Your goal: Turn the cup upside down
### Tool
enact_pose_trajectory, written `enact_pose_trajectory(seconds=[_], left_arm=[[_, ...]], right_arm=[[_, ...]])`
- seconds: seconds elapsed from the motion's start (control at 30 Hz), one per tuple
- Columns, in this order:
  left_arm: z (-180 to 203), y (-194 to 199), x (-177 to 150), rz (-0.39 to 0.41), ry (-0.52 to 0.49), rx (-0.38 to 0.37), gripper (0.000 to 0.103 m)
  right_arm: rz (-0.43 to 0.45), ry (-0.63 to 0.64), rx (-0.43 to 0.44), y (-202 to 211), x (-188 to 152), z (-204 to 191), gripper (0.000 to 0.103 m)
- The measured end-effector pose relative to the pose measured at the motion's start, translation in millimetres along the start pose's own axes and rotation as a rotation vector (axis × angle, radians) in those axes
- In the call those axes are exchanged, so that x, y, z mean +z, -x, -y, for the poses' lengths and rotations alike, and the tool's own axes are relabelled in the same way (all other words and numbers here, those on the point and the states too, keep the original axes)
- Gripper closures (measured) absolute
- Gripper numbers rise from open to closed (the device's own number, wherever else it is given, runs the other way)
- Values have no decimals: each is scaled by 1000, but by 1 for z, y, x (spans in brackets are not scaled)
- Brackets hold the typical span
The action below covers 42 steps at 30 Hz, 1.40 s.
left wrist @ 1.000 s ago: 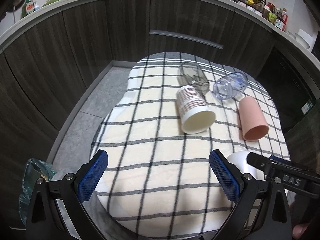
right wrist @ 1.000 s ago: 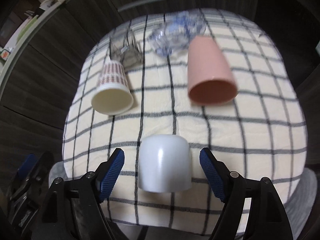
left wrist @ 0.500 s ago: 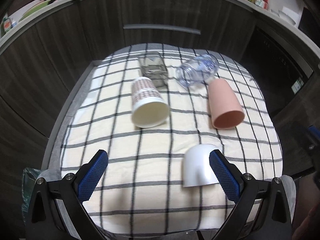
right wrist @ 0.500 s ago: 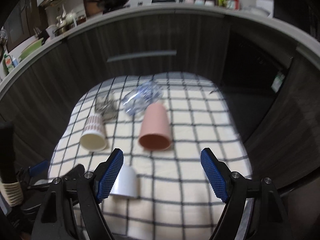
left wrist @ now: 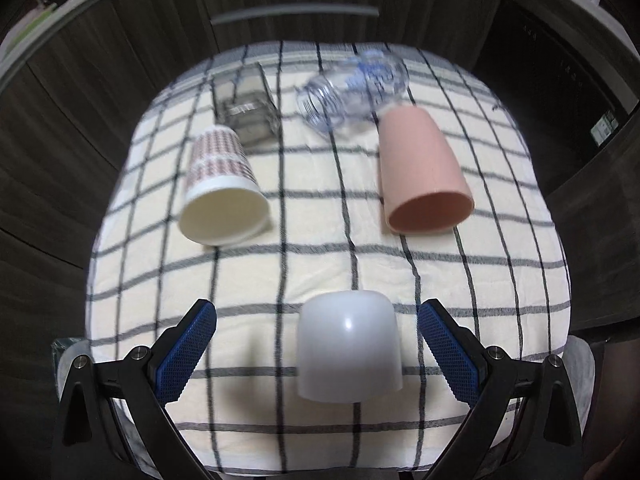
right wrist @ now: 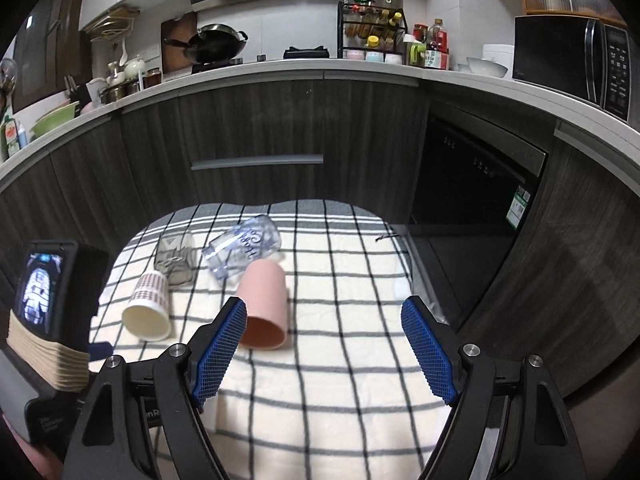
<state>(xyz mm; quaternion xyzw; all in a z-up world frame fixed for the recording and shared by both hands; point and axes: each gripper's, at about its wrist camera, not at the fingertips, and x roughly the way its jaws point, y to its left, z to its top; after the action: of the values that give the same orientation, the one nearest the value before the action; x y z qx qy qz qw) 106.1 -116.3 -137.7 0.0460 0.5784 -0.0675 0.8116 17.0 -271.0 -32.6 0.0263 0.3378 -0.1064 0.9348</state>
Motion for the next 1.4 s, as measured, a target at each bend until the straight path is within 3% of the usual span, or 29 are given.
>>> enact_pose_trajectory(seconds=[0.2, 0.3, 0.47, 0.67, 0.93, 1.13, 1.2, 1.27, 1.4], left_arm=[[11, -24, 7, -136, -16, -43, 5], [17, -37, 14, -223, -39, -45, 13], [26, -52, 25, -334, -101, -10, 13], [28, -76, 31, -460, -96, -18, 13], [28, -102, 23, -560, -56, -64, 37], [16, -96, 13, -537, -22, -107, 37], [16, -88, 11, -493, -39, -103, 37], [17, -74, 9, -413, -63, -93, 37], [15, -40, 3, -152, -98, -110, 37]], right_arm=[[-21, -45, 13, -10, 1, 13, 23], [-26, -61, 24, -14, 2, 13, 23], [-35, -98, 44, -21, 9, 16, 23], [-46, -128, 80, -29, 13, 13, 23], [-79, -147, 96, -41, 9, 10, 23], [-102, -169, 96, -45, 5, 13, 23], [-105, -170, 97, -45, 5, 13, 23], [-102, -169, 95, -44, 4, 13, 23], [-85, -163, 94, -38, 1, 11, 23]])
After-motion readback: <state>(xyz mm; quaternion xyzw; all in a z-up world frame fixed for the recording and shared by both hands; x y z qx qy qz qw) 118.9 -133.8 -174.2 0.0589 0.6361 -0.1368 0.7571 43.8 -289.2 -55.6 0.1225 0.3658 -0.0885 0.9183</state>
